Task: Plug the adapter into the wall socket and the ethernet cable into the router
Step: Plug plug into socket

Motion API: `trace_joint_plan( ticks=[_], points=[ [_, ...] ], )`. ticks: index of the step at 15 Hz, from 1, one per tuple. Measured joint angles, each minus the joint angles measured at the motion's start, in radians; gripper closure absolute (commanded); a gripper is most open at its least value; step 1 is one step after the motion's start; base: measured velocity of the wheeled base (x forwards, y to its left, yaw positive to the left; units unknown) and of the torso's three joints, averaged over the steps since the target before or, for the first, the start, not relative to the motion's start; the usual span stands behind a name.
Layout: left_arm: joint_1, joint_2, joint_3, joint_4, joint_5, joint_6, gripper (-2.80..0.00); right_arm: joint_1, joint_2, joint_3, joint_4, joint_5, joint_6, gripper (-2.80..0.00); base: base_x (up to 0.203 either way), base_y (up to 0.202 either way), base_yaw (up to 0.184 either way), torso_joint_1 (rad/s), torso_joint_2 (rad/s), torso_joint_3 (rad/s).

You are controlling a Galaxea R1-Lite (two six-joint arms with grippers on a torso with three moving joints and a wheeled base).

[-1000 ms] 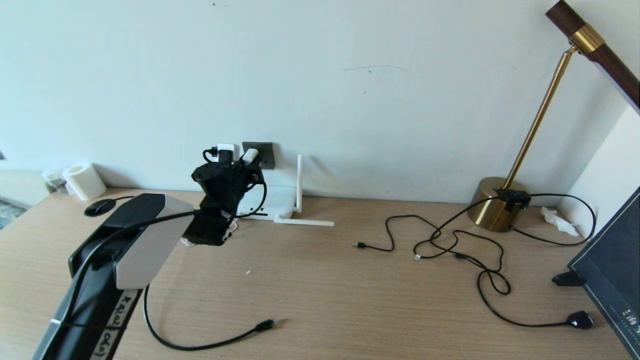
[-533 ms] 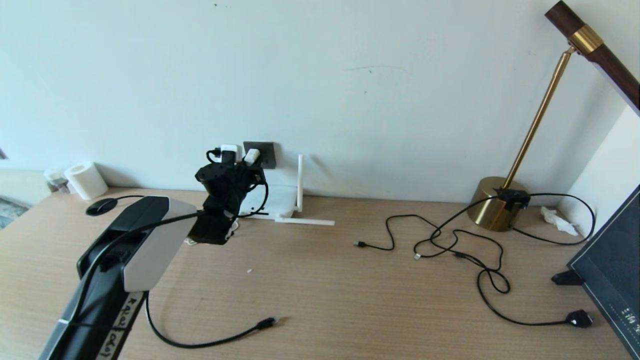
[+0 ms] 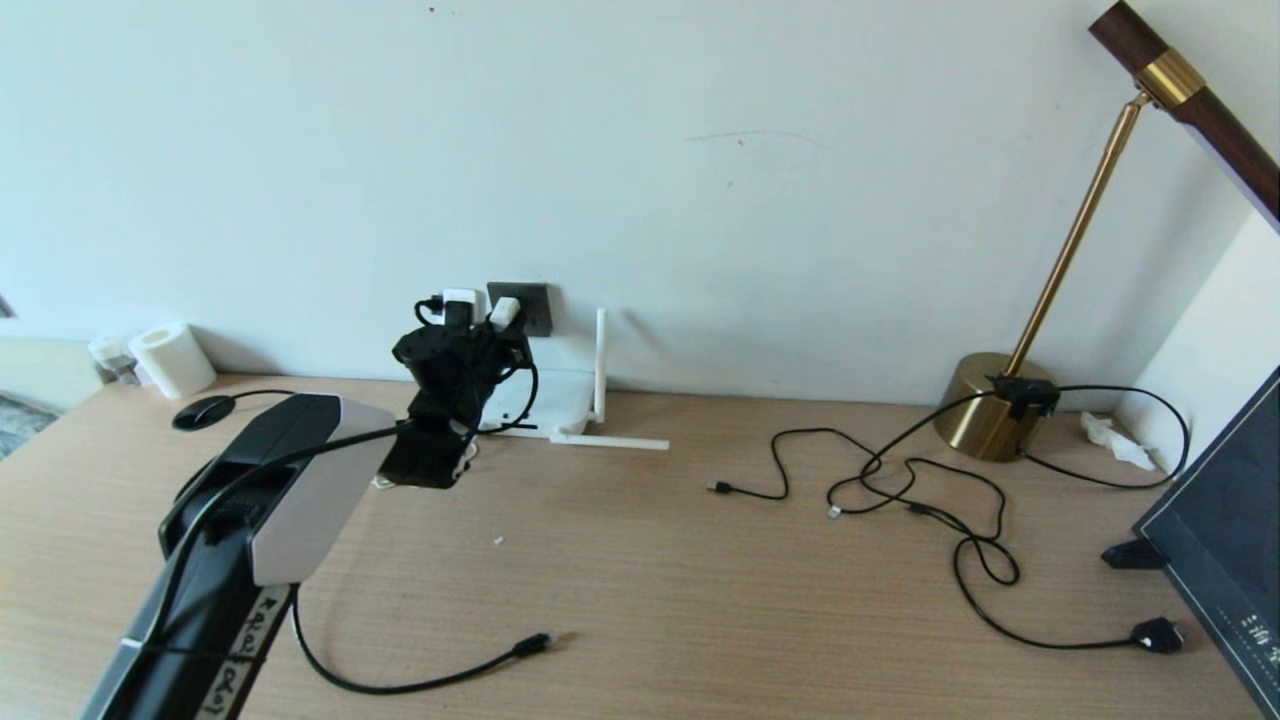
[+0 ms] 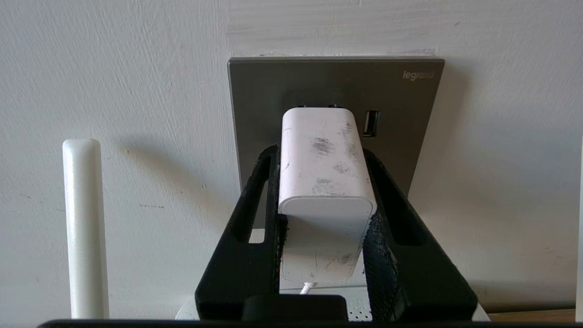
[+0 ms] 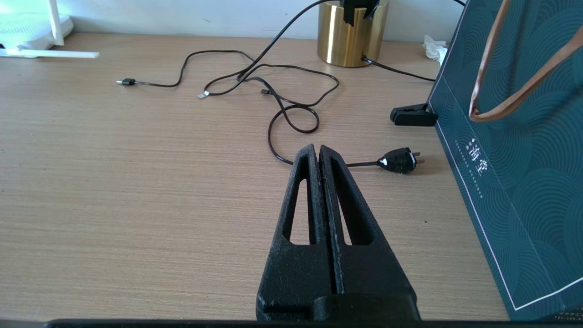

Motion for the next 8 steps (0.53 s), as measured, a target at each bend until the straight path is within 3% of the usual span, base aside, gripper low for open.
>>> trace_joint_plan(
  ticks=[8],
  points=[
    [-0.014,-0.016,0.002,0.001,0.021,0.0,0.0,0.0,0.0,0.0,0.0,0.0,0.0,0.0,0.0,0.0,0.0,0.0,0.0,0.0]
  ],
)
